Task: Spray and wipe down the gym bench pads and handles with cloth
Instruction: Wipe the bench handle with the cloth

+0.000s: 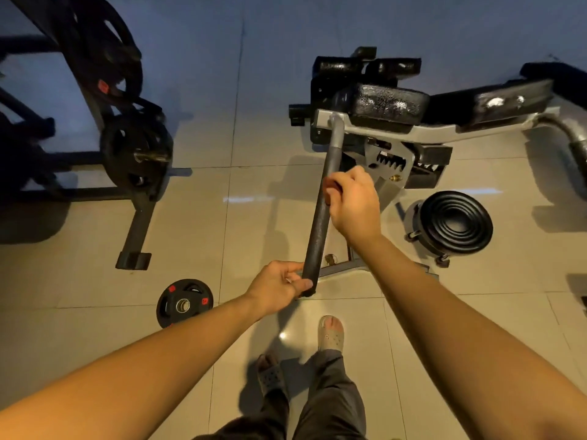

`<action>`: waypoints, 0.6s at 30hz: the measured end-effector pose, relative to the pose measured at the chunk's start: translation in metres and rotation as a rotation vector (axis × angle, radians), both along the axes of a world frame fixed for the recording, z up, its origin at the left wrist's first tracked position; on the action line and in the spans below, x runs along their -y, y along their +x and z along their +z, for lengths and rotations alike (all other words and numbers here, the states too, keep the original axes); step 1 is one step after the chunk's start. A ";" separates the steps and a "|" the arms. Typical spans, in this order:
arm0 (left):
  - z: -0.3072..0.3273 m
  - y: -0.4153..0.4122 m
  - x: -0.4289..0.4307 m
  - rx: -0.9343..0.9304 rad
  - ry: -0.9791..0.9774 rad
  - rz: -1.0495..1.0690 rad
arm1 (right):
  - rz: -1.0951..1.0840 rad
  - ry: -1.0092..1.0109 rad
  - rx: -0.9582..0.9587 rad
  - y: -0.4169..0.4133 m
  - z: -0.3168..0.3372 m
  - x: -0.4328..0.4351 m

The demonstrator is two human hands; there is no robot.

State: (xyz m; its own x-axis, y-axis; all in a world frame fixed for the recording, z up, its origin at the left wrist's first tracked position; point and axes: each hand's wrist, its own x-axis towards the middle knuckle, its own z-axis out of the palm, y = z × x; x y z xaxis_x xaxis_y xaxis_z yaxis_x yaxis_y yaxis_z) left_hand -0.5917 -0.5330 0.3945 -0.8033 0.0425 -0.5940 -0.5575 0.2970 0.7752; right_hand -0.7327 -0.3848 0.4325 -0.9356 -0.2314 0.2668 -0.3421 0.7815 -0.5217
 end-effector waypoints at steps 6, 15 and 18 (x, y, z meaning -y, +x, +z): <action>-0.004 0.005 0.002 -0.025 0.021 -0.011 | -0.003 -0.136 0.074 0.093 -0.029 -0.003; -0.014 0.014 0.004 -0.070 -0.002 -0.044 | -0.027 -0.250 0.243 0.101 -0.032 -0.010; -0.014 0.013 0.005 -0.058 -0.026 -0.057 | -0.221 -0.357 0.246 0.069 -0.024 0.002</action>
State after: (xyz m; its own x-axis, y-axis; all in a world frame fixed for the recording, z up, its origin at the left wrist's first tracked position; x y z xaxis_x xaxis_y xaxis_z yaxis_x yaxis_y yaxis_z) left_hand -0.5788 -0.5375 0.3806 -0.8331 0.0746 -0.5480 -0.4934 0.3474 0.7974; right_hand -0.6632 -0.3864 0.4086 -0.9973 0.0454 0.0583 -0.0213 0.5788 -0.8152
